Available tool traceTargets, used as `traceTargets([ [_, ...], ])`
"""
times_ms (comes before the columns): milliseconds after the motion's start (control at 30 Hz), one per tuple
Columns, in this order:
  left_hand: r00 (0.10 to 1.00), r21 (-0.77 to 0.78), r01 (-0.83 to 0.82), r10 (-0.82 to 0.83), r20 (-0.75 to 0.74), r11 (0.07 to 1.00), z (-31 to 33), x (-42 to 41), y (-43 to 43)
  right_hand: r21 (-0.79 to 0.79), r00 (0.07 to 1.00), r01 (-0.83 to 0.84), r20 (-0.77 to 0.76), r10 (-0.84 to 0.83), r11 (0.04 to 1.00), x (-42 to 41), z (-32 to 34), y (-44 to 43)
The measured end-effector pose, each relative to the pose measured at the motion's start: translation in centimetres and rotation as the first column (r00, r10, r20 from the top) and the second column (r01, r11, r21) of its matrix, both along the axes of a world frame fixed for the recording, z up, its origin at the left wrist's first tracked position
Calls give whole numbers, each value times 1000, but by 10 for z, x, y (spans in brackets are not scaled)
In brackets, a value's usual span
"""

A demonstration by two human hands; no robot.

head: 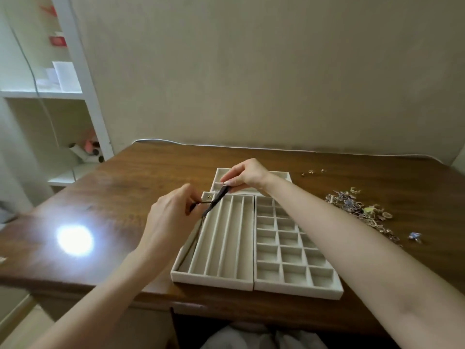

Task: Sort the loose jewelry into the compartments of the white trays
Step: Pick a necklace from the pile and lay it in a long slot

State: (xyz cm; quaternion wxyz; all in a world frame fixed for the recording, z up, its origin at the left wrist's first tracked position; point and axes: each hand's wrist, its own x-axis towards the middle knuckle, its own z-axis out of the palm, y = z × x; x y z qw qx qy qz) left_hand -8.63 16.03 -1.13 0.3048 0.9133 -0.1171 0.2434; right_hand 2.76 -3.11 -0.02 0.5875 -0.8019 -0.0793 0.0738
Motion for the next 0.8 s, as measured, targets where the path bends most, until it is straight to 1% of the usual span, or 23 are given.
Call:
traceTargets([
  [133, 994, 219, 73, -54, -93, 973, -10, -11, 0, -209, 990, -5, 135, 35, 978, 3, -10, 19],
  [233, 984, 345, 118, -64, -163, 931, -19, -21, -4, -287, 977, -30, 192, 88, 957, 1, -18, 27],
  [300, 984, 410, 123, -57, -168, 904, -24, -26, -7, -353, 966, -27, 230, 115, 935, -1, -23, 31],
  [400, 988, 462, 109, -45, -149, 880, -24, -31, -11, -400, 955, -17, 265, 134, 916, -5, -27, 33],
  [500, 988, 473, 118, -56, -144, 873, -22, -31, -13, -403, 946, 0, 296, 130, 915, -5, -26, 32],
  [600, 990, 451, 116, -66, -127, 885, -19, -31, -14, -357, 939, 41, 333, 86, 933, -3, -21, 26],
  [700, 990, 385, 128, -96, -101, 914, -16, -31, -17, -303, 949, 43, 310, 56, 952, -4, -12, 15],
  [800, 983, 344, 177, -147, -113, 922, -16, -30, -24, -324, 958, 25, 277, 70, 946, -7, -7, 4],
])
